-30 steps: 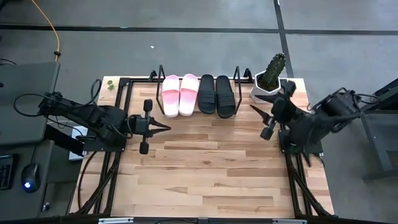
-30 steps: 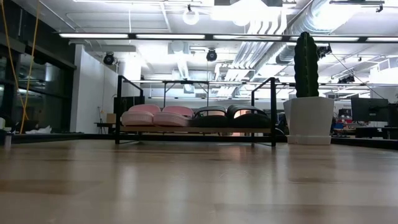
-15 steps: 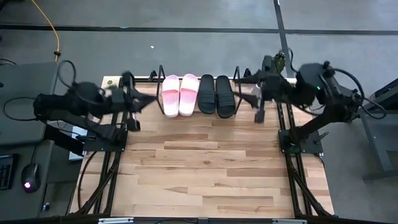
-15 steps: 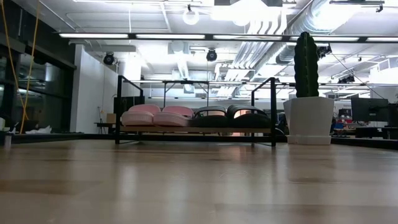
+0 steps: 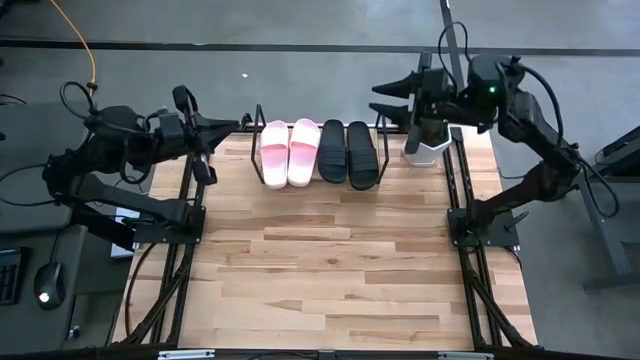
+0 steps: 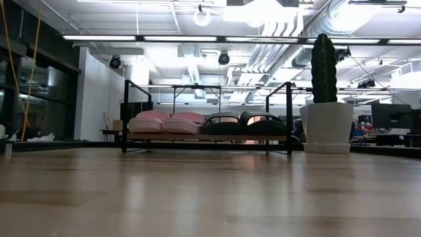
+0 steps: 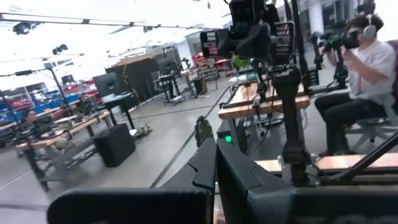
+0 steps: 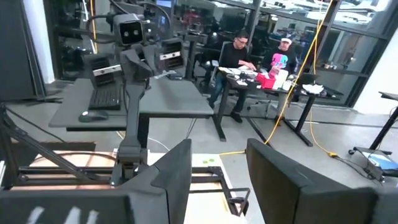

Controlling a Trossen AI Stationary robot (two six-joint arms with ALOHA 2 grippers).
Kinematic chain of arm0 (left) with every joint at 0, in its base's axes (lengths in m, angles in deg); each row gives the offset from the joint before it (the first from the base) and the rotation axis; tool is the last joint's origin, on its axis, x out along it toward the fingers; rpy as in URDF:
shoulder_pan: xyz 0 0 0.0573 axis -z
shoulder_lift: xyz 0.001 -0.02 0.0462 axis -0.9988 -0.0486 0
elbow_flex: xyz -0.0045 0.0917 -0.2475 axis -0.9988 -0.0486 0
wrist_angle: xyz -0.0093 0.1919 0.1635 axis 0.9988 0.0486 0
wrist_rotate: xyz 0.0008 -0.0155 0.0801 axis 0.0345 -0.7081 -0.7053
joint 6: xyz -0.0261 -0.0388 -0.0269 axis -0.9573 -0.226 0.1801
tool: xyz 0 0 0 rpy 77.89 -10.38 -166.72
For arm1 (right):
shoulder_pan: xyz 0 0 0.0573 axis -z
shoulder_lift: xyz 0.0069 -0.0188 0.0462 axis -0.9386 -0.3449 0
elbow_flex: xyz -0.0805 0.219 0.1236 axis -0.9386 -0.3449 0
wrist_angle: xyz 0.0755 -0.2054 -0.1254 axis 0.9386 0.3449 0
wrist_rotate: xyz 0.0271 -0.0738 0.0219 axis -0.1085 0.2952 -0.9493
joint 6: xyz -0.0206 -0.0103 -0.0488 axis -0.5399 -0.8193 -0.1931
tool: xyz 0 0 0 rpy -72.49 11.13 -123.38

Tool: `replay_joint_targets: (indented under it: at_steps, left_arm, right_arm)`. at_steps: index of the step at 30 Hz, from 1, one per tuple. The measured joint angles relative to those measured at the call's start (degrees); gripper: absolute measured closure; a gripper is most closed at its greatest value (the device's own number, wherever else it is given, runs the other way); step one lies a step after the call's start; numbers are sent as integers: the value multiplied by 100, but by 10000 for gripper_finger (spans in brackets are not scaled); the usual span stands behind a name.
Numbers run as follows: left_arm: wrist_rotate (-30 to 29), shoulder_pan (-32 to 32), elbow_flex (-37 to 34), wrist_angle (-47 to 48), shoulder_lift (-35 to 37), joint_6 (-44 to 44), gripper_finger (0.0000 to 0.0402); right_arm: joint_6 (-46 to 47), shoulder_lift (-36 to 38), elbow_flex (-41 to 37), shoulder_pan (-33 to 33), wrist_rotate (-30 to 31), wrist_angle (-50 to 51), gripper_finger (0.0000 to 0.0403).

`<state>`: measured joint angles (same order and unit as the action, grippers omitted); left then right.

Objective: Pick and place slides into the shelf
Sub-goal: Return to Home Position

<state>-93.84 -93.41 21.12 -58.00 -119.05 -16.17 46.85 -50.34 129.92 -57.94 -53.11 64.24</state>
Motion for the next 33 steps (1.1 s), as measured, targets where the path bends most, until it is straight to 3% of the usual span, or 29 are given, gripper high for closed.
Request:
replay_joint_targets:
  at_steps: [7,18,33]
  left_arm:
    - [14,-112,0,31,-107,22,399]
    - [10,-95,-2,-25,-96,219,399]
    - [-5,-95,-2,47,-66,215,399]
  right_arm:
    - [22,0,0,334,-370,15,278]
    - [66,0,0,624,-672,15,395]
    - [201,-17,0,662,-877,110,402]
